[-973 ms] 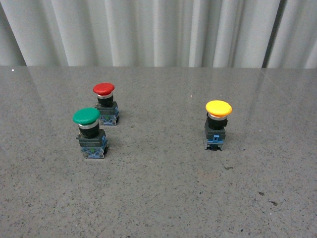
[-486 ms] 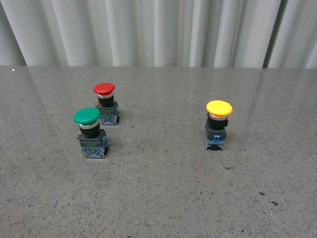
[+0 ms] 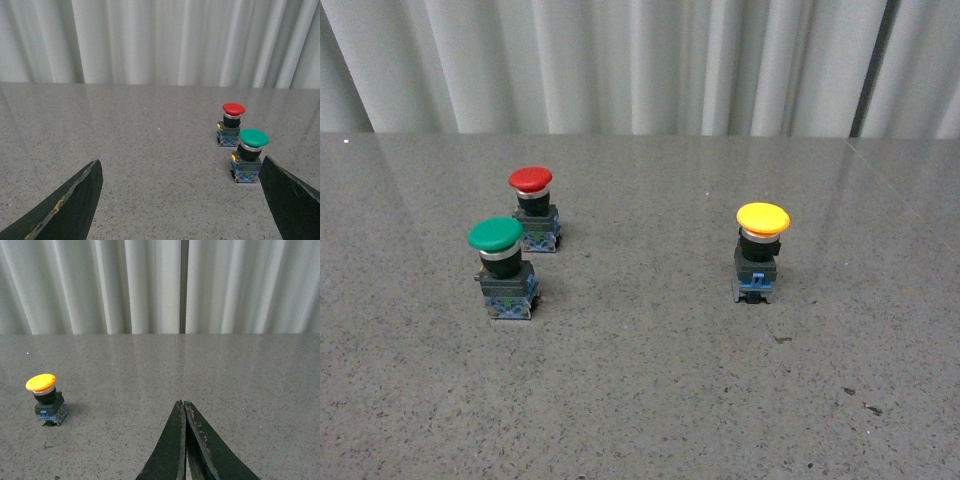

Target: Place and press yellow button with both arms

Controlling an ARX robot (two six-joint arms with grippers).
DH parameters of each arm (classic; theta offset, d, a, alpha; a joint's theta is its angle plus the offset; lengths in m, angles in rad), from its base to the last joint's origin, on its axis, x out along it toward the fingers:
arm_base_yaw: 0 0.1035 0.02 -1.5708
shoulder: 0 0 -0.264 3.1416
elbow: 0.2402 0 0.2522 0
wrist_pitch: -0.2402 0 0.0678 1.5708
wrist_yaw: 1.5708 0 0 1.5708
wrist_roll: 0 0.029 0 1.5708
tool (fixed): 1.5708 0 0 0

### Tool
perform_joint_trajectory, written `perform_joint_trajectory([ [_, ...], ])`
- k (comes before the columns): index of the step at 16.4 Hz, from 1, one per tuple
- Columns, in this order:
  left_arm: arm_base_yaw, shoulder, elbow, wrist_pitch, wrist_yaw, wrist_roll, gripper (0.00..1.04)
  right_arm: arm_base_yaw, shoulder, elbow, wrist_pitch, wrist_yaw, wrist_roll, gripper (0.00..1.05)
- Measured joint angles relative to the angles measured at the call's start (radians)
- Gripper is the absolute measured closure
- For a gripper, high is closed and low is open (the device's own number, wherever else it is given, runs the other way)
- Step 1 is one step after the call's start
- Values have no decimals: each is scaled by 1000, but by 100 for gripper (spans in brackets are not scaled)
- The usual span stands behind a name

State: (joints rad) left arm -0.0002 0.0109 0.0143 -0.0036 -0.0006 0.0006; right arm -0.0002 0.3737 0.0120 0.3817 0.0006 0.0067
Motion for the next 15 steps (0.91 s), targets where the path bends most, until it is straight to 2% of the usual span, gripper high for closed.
perform_joint_trajectory([
  [9,0,0,0,0,0,0,7,0,-82,0,-88,0,0,103],
  [12,0,0,0,0,0,0,7,0,-205,0,-216,0,0,103],
  [13,0,0,0,0,0,0,7,0,-368,4,-369,-1,0,103],
  [15,0,0,0,0,0,0,7,0,-370,0,-386,-1,0,103],
])
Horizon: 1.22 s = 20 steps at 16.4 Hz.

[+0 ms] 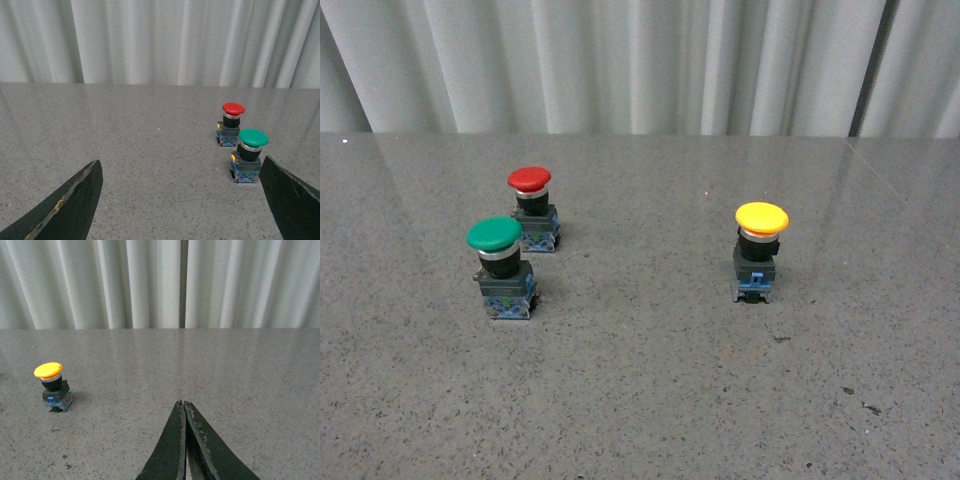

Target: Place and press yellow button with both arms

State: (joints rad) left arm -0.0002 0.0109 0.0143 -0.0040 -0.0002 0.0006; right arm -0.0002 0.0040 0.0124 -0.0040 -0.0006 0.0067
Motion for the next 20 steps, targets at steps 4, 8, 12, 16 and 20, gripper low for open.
perform_joint_trajectory([
  [4,0,0,0,0,0,0,7,0,0,0,0,0,0,101],
  [8,0,0,0,0,0,0,7,0,0,0,0,0,0,57],
  [12,0,0,0,0,0,0,7,0,0,0,0,0,0,11],
  [16,0,0,0,0,0,0,7,0,0,0,0,0,0,7],
  [20,0,0,0,1,0,0,7,0,0,0,0,0,0,7],
])
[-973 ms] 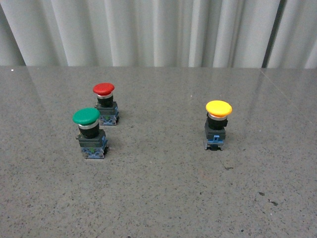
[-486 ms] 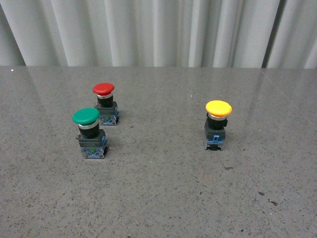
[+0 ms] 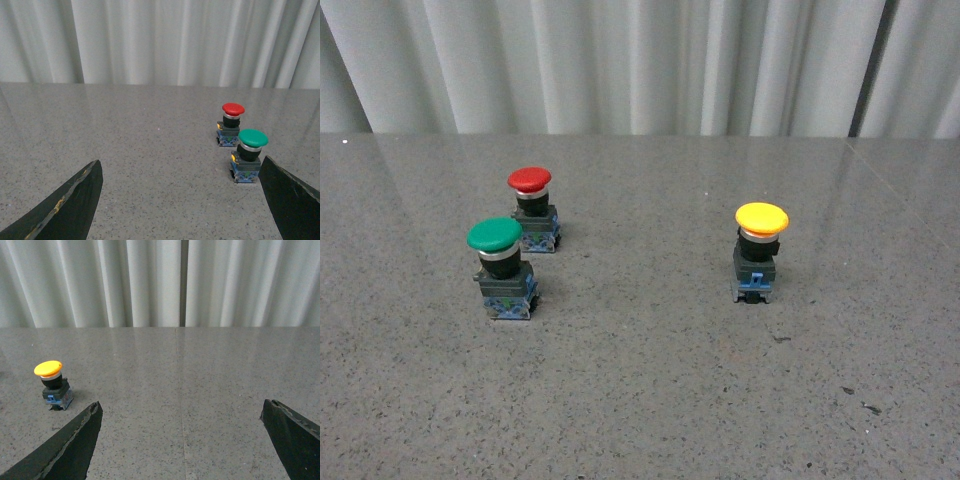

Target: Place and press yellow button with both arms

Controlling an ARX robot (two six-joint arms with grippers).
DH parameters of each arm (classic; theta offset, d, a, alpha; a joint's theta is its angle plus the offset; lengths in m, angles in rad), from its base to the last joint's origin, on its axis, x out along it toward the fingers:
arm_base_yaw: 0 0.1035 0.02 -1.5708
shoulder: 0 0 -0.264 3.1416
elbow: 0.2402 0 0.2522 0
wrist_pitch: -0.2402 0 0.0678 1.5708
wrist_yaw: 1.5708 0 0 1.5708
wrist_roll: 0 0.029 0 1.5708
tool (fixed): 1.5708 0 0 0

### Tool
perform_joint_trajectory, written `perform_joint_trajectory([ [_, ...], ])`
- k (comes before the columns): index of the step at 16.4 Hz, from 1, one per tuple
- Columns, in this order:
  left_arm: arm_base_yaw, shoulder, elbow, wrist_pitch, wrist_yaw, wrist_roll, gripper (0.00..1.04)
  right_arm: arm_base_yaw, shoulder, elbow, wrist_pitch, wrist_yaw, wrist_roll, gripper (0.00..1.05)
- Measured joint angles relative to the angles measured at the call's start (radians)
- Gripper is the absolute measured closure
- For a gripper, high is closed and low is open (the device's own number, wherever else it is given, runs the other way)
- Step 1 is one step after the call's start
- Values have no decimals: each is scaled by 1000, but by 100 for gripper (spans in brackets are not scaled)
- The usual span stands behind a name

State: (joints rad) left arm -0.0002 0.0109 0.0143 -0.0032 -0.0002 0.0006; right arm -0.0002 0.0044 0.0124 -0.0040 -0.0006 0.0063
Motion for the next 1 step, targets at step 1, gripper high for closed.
perform_joint_trajectory([
  [1,0,0,0,0,0,0,7,0,0,0,0,0,0,7],
])
